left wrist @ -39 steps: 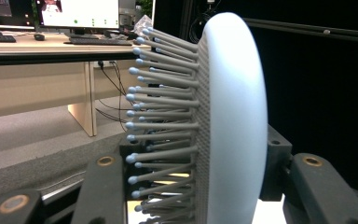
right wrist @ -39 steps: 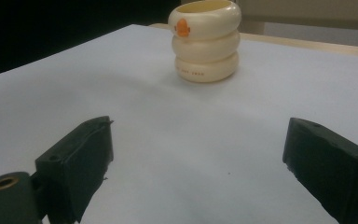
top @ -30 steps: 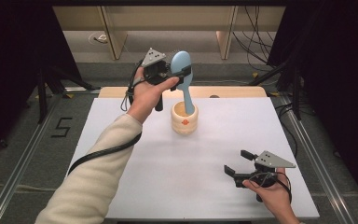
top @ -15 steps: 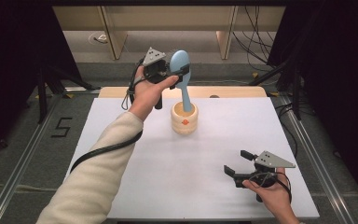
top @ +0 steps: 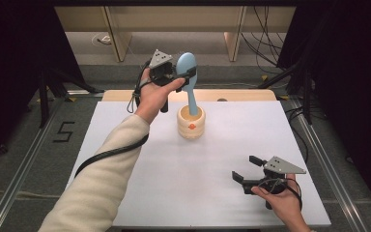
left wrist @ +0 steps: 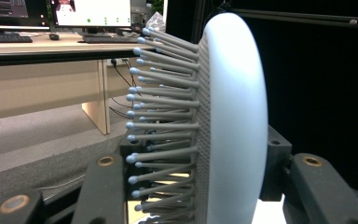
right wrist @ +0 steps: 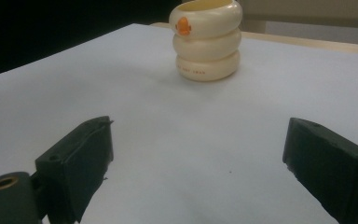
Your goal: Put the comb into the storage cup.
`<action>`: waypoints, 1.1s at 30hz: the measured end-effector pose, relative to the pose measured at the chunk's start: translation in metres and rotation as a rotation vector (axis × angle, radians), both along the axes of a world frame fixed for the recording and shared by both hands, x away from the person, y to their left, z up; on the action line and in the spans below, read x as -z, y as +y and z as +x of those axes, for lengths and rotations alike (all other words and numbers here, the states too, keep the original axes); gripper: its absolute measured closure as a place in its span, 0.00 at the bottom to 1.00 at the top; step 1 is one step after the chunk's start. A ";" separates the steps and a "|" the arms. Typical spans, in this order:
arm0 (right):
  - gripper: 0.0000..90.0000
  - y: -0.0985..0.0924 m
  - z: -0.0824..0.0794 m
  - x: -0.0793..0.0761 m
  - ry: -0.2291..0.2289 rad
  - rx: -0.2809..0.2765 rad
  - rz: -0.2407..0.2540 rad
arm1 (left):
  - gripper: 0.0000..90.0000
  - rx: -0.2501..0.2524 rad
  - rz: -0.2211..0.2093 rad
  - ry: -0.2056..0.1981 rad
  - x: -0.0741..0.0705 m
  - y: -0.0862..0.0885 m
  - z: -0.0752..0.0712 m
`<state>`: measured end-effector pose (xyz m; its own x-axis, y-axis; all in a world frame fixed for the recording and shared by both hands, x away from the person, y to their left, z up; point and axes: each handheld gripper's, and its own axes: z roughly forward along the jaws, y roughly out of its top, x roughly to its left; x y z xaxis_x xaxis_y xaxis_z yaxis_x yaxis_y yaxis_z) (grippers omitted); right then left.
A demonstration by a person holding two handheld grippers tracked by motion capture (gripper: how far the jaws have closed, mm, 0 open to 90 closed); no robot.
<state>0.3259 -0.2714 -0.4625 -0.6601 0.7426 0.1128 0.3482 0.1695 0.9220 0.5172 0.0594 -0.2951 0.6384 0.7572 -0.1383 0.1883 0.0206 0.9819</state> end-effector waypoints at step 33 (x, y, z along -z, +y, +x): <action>0.10 0.000 0.000 0.001 0.007 -0.002 0.007 | 0.55 -0.012 0.022 0.007 0.004 -0.007 0.012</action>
<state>0.3260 -0.2712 -0.4632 -0.6609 0.7404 0.1224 0.3540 0.1638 0.9208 0.5296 0.0529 -0.2990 0.6282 0.7677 -0.1265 0.1954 0.0018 0.9807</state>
